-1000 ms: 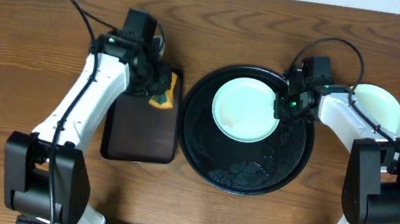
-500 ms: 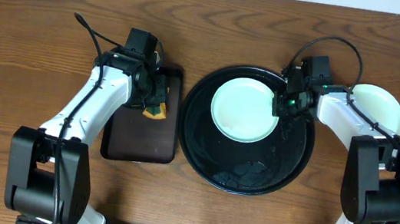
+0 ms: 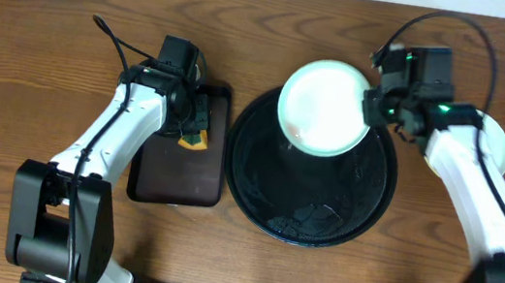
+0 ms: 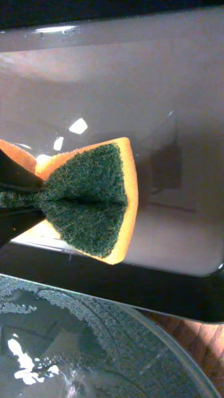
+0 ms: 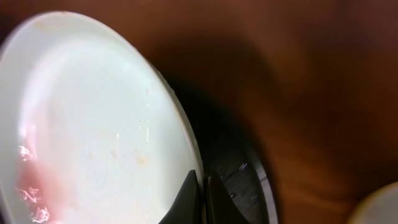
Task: Clean dirty plates on tray and stack at the side
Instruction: 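Lift the last green plate with right gripper and carry it right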
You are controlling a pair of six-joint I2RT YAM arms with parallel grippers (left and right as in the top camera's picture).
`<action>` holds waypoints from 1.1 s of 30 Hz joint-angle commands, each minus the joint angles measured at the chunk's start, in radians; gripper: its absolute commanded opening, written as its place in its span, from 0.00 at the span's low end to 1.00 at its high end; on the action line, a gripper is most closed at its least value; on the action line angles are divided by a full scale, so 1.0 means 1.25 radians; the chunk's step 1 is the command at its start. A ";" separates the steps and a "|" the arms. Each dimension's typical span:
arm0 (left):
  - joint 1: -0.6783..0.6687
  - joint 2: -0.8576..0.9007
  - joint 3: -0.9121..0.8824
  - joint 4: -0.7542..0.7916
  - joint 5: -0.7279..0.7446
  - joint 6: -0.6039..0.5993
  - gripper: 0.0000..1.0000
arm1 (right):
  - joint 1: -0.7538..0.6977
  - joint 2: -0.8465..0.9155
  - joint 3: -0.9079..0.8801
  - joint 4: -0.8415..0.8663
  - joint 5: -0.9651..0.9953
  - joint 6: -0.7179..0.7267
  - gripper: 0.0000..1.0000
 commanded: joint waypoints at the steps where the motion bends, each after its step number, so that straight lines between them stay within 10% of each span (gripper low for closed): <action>1: 0.000 0.005 -0.001 -0.001 -0.014 0.021 0.08 | 0.007 -0.082 0.016 -0.005 0.013 -0.107 0.01; 13: 0.000 0.005 -0.001 0.011 -0.046 0.035 0.08 | 0.106 -0.268 0.016 -0.016 0.261 -0.312 0.01; 25: 0.000 0.006 -0.010 0.040 -0.050 0.041 0.08 | 0.389 -0.293 0.016 0.037 0.791 -0.345 0.01; 33: 0.000 0.006 -0.084 0.122 -0.100 0.041 0.08 | 0.479 -0.293 0.014 0.047 0.879 -0.344 0.01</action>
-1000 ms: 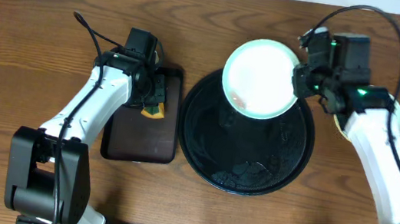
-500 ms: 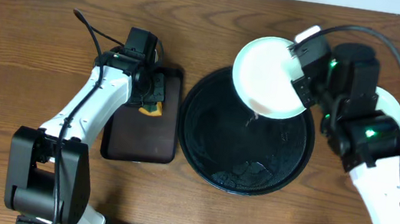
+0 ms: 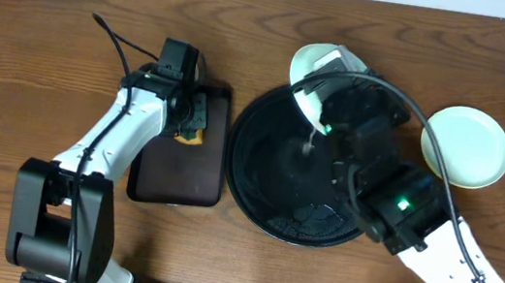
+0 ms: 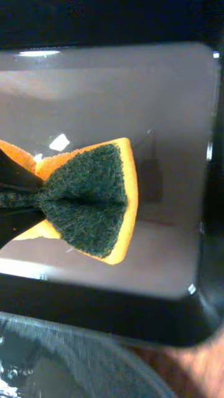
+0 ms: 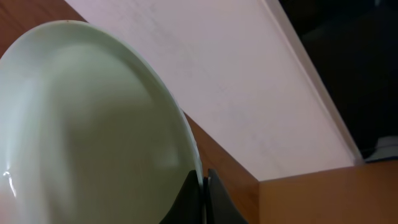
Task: Clean dirty plates on tray and stack at the side
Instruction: 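Lift the last green plate with right gripper and carry it right, then swing the green plate right and lower it onto the plate stack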
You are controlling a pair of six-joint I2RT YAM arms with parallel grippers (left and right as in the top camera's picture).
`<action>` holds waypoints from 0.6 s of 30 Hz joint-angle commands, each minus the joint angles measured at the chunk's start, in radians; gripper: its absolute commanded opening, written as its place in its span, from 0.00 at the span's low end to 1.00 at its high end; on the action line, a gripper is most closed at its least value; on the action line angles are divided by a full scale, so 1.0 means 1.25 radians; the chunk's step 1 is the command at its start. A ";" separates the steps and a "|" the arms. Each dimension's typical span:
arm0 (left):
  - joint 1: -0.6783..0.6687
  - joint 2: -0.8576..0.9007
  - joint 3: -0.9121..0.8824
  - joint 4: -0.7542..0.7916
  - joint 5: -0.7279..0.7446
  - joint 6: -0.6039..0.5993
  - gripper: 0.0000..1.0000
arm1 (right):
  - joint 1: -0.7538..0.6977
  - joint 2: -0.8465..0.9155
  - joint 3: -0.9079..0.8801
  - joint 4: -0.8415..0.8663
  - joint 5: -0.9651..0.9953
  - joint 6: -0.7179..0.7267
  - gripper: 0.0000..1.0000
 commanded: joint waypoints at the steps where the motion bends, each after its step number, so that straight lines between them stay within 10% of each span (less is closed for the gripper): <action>1: 0.000 0.006 -0.038 0.033 -0.028 0.010 0.08 | 0.013 -0.007 0.009 0.003 0.080 -0.004 0.01; 18: 0.000 0.006 -0.079 0.091 -0.064 0.010 0.17 | 0.013 -0.007 0.009 0.004 0.079 -0.004 0.01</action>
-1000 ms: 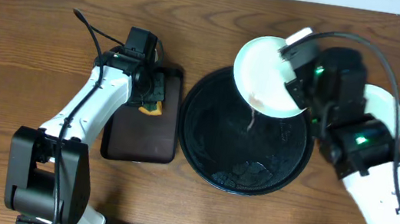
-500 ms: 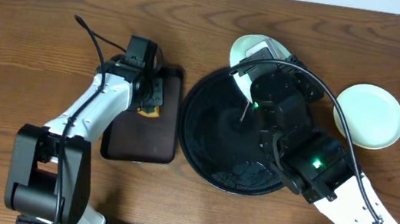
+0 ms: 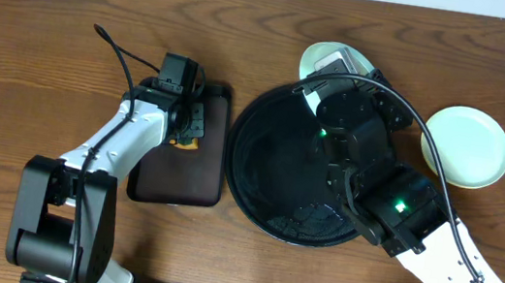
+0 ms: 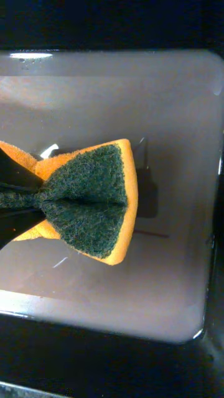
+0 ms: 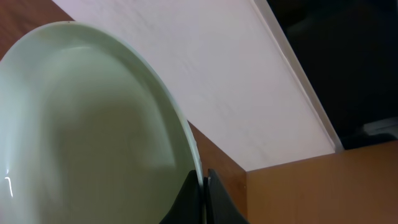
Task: Clean dirty plates on tray and stack at the side
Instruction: 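Swing the green plate right and lower it onto the plate stack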
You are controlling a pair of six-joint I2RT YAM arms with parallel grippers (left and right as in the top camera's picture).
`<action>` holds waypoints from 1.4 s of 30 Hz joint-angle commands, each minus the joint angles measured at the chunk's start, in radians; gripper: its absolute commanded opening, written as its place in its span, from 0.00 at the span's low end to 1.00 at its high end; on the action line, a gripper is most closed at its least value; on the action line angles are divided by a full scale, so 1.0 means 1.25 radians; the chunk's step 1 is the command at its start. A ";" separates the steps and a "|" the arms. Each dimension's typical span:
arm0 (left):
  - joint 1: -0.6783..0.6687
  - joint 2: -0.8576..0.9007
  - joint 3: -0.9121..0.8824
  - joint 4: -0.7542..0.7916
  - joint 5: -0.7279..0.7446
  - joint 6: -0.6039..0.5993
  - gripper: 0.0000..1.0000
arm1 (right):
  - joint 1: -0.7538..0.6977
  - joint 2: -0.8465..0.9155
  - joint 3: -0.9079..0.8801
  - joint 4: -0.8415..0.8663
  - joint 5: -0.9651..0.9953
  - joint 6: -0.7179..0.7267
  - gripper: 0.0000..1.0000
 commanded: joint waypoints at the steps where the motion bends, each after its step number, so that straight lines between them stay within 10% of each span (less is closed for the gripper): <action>1: 0.000 0.006 -0.007 -0.001 -0.018 0.005 0.35 | 0.006 -0.007 0.009 0.003 0.023 -0.002 0.01; 2: 0.000 0.006 -0.008 -0.001 -0.018 0.005 0.57 | 0.006 -0.007 0.009 0.003 0.023 -0.002 0.01; 5: 0.000 0.006 -0.009 -0.001 -0.019 0.005 0.75 | 0.003 -0.007 0.009 0.003 0.022 -0.002 0.01; 28: 0.000 0.016 -0.075 0.107 -0.018 0.005 0.77 | -0.100 -0.005 0.009 -0.036 -0.214 0.093 0.01; 30: 0.000 0.017 -0.075 0.107 -0.018 0.005 0.68 | -0.113 -0.005 0.009 -0.037 -0.241 0.092 0.01; 33: 0.000 0.017 -0.076 0.107 -0.018 0.005 0.08 | -0.126 -0.005 0.009 -0.034 -0.257 0.092 0.01; 35: 0.000 0.018 -0.080 0.107 -0.018 0.005 0.08 | -0.126 -0.006 0.009 -0.032 -0.257 0.084 0.01; 36: 0.000 0.021 -0.082 0.111 -0.018 0.005 0.15 | -0.125 -0.006 0.009 -0.032 -0.257 0.082 0.01; 38: 0.000 0.026 -0.083 0.117 -0.018 0.005 0.67 | -0.125 -0.006 0.009 -0.031 -0.257 0.082 0.01; 42: 0.000 0.039 -0.083 0.128 -0.018 0.005 0.73 | -0.128 -0.006 0.009 -0.024 -0.256 0.083 0.01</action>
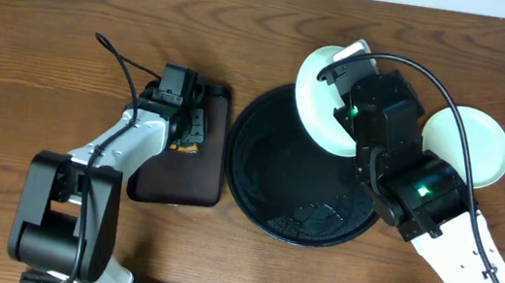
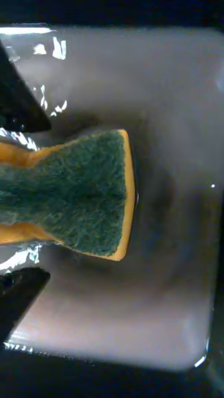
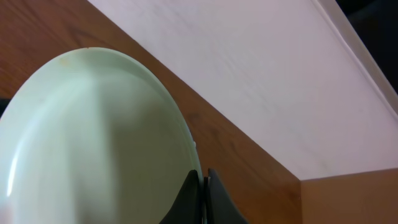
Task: Clean dirty plates on tray and stack at the side
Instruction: 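Swing the green plate right and lower it onto the plate stack, then release the green plate on the stack and open right gripper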
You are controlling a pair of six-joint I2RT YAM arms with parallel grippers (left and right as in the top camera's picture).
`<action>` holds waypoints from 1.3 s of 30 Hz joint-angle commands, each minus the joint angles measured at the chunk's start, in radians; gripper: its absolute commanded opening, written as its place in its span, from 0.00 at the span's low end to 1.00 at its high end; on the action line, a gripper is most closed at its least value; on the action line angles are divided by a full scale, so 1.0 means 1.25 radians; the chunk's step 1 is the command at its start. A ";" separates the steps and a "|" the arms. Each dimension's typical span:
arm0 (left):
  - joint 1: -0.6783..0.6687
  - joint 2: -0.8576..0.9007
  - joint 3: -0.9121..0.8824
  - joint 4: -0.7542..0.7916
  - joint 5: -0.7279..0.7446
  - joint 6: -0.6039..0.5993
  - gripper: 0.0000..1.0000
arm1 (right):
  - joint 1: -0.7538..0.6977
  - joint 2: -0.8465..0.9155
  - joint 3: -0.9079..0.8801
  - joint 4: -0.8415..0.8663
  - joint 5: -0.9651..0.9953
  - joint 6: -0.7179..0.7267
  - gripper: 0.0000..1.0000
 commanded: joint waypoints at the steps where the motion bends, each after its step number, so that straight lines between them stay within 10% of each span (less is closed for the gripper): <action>1: 0.000 0.027 -0.011 0.007 -0.010 0.005 0.63 | -0.009 -0.006 0.009 0.008 -0.003 0.012 0.01; 3: 0.000 0.038 -0.011 0.014 -0.010 0.005 0.19 | -0.019 -0.006 0.009 0.016 -0.003 0.012 0.01; 5: 0.000 0.046 -0.011 0.020 -0.010 0.005 0.08 | -0.030 -0.006 0.009 0.027 -0.003 -0.005 0.01; 6: 0.000 0.045 -0.010 0.020 -0.010 0.005 0.17 | -0.036 -0.006 0.009 0.046 0.009 -0.042 0.01; 8: 0.000 0.044 -0.010 0.020 -0.010 0.005 0.71 | -0.036 -0.006 0.009 0.077 0.048 -0.064 0.01; 11: 0.000 0.044 -0.010 0.020 -0.010 0.005 0.81 | -0.034 -0.006 0.009 0.114 0.073 -0.082 0.01; 12: 0.000 0.044 -0.010 0.023 -0.010 0.005 0.68 | -0.035 -0.006 0.009 0.120 0.073 -0.095 0.01; 13: 0.000 0.044 -0.010 0.025 -0.010 0.005 0.28 | -0.035 -0.006 0.009 0.125 0.073 -0.107 0.01; 15: 0.000 0.044 -0.010 0.033 -0.010 0.005 0.13 | -0.043 -0.006 0.009 0.128 0.072 -0.114 0.01; 16: 0.000 0.044 -0.010 0.039 -0.010 0.005 0.28 | -0.052 -0.005 0.009 0.127 0.072 -0.113 0.01; 17: 0.000 0.044 -0.010 0.045 -0.010 0.005 0.68 | -0.061 -0.005 0.009 0.125 0.072 -0.107 0.01; 19: 0.000 0.044 -0.010 0.055 -0.010 0.005 0.78 | -0.089 -0.004 0.009 0.111 0.057 -0.068 0.01; 20: 0.000 0.044 -0.010 0.056 -0.010 0.005 0.74 | -0.107 -0.004 0.009 0.099 0.033 -0.044 0.01; 21: 0.000 0.044 -0.010 0.056 -0.010 0.005 0.30 | -0.123 -0.004 0.009 0.089 0.003 -0.025 0.01; 22: 0.000 0.044 -0.010 0.056 -0.010 0.005 0.08 | -0.144 -0.003 0.009 0.079 -0.038 -0.006 0.01; 24: 0.000 0.044 -0.010 0.056 -0.010 0.005 0.08 | -0.186 -0.003 0.009 0.065 -0.142 0.030 0.01; 25: 0.000 0.044 -0.010 0.056 -0.010 0.005 0.24 | -0.211 -0.002 0.009 0.061 -0.198 0.051 0.01; 26: 0.000 0.044 -0.010 0.059 -0.010 0.005 0.62 | -0.234 -0.001 0.009 0.060 -0.233 0.082 0.01; 29: 0.000 0.044 -0.010 0.062 -0.010 0.005 0.75 | -0.331 0.005 0.009 0.053 -0.302 0.207 0.01; 30: 0.000 0.044 -0.010 0.063 -0.010 0.005 0.66 | -0.366 0.007 0.009 0.048 -0.338 0.223 0.01; 32: 0.000 0.044 -0.010 0.064 -0.010 0.005 0.08 | -0.438 0.017 0.009 0.042 -0.418 0.240 0.01; 34: 0.000 0.044 -0.010 0.064 -0.009 0.005 0.08 | -0.523 0.034 0.009 0.032 -0.489 0.252 0.01; 35: 0.000 0.044 -0.010 0.064 -0.010 0.005 0.16 | -0.552 0.041 0.009 0.029 -0.503 0.256 0.01; 36: 0.000 0.044 -0.010 0.065 -0.010 0.005 0.55 | -0.591 0.052 0.009 0.024 -0.508 0.264 0.01; 37: 0.000 0.044 -0.010 0.065 -0.010 0.005 0.69 | -0.628 0.065 0.009 0.020 -0.508 0.271 0.01; 39: 0.000 0.044 -0.010 0.064 -0.010 0.005 0.70 | -0.690 0.092 0.009 0.017 -0.508 0.273 0.01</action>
